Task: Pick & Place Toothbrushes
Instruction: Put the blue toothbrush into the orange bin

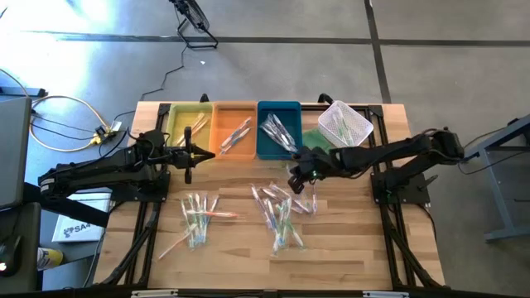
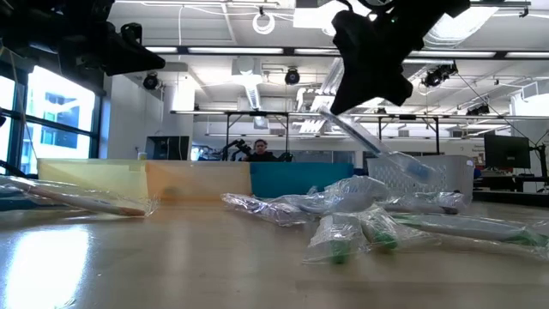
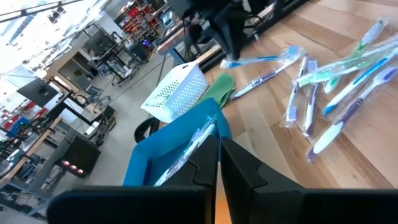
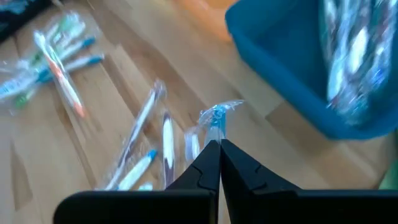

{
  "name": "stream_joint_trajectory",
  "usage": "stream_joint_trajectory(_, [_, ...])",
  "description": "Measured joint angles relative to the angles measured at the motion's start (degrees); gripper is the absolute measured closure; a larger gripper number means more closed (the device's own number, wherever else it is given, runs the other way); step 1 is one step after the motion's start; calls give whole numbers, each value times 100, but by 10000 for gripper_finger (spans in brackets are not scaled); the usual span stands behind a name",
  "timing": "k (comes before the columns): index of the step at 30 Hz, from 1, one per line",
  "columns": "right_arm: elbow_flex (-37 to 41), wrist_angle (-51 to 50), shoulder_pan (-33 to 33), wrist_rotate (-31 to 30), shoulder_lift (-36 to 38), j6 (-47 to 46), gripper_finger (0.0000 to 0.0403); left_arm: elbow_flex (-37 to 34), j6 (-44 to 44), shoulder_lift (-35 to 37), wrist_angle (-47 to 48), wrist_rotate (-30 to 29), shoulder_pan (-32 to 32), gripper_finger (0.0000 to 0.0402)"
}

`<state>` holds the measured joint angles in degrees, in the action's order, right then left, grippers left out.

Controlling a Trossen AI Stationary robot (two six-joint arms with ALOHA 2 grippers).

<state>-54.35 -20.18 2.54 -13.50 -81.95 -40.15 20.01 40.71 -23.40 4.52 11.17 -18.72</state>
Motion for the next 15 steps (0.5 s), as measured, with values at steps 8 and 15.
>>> stream_joint_trajectory(8, [-2, 459, -289, -6, 297, 792, 400, 0, 0, 2, 1, -232, 0, 387])
stream_joint_trajectory(15, [-2, 1238, -516, -6, 333, 1740, 399, 0, 0, 0, -36, -231, 0, 387])
